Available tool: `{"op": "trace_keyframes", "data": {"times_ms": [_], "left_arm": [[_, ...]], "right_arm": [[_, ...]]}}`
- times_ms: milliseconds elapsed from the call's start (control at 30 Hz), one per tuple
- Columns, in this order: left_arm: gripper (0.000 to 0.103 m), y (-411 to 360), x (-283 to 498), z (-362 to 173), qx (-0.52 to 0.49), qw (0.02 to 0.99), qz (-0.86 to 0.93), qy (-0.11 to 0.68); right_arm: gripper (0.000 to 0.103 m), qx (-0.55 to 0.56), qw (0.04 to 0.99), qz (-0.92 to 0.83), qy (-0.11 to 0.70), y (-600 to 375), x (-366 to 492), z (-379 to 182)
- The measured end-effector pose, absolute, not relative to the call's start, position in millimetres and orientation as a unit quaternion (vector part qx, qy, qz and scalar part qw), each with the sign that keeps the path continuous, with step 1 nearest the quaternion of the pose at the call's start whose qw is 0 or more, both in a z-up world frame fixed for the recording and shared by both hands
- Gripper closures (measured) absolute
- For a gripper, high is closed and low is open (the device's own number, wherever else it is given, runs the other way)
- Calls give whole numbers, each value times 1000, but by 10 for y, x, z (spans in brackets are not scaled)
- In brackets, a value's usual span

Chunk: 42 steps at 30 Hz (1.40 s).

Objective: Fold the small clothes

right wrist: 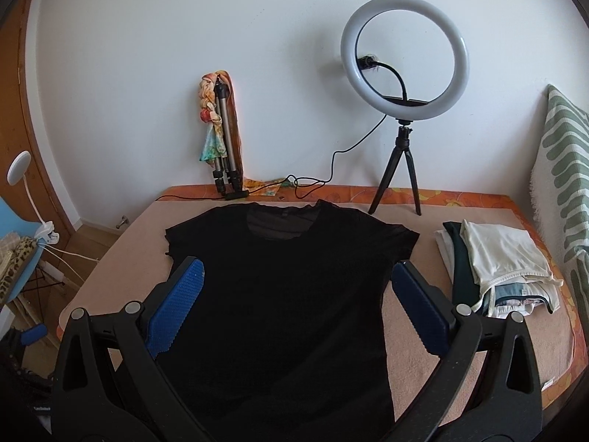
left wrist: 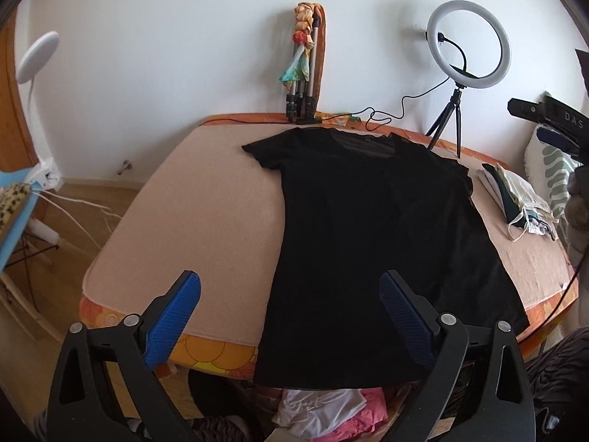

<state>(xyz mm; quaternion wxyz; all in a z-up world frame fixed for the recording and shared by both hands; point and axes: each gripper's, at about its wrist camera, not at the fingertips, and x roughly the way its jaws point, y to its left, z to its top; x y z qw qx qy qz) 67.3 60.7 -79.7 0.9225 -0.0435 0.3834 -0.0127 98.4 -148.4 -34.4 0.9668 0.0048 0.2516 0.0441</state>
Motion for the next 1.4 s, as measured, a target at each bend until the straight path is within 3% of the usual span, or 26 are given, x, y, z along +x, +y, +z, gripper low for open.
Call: {"op": "trace_keyframes", "data": {"times_ms": [200, 400, 467, 667, 733, 1167, 1300, 1400], "left_arm": [[16, 655, 745, -1000, -50, 910, -29, 411], [37, 719, 821, -1225, -61, 895, -55, 439], [49, 777, 819, -1305, -78, 889, -68, 446], [65, 904, 807, -1486, -102, 877, -82, 461], [66, 919, 807, -1527, -103, 875, -83, 465], [66, 1016, 817, -1718, -120, 867, -106, 471], [66, 1079, 815, -1744, -132, 866, -108, 470], [66, 1128, 802, -1785, -145, 861, -111, 475]], "right_arm": [[0, -21, 964, 65, 257, -1146, 1399, -250], [0, -61, 950, 129, 277, -580, 1903, -195], [2, -61, 941, 162, 291, -377, 2076, -208], [10, -39, 911, 219, 347, 104, 2617, -332], [14, -34, 906, 220, 361, 223, 2790, -400], [15, -56, 866, 201, 455, 1111, 3810, -1187], [28, -63, 841, 204, 496, 1414, 4062, -1525], [32, -63, 830, 205, 515, 1575, 4199, -1715]]}}
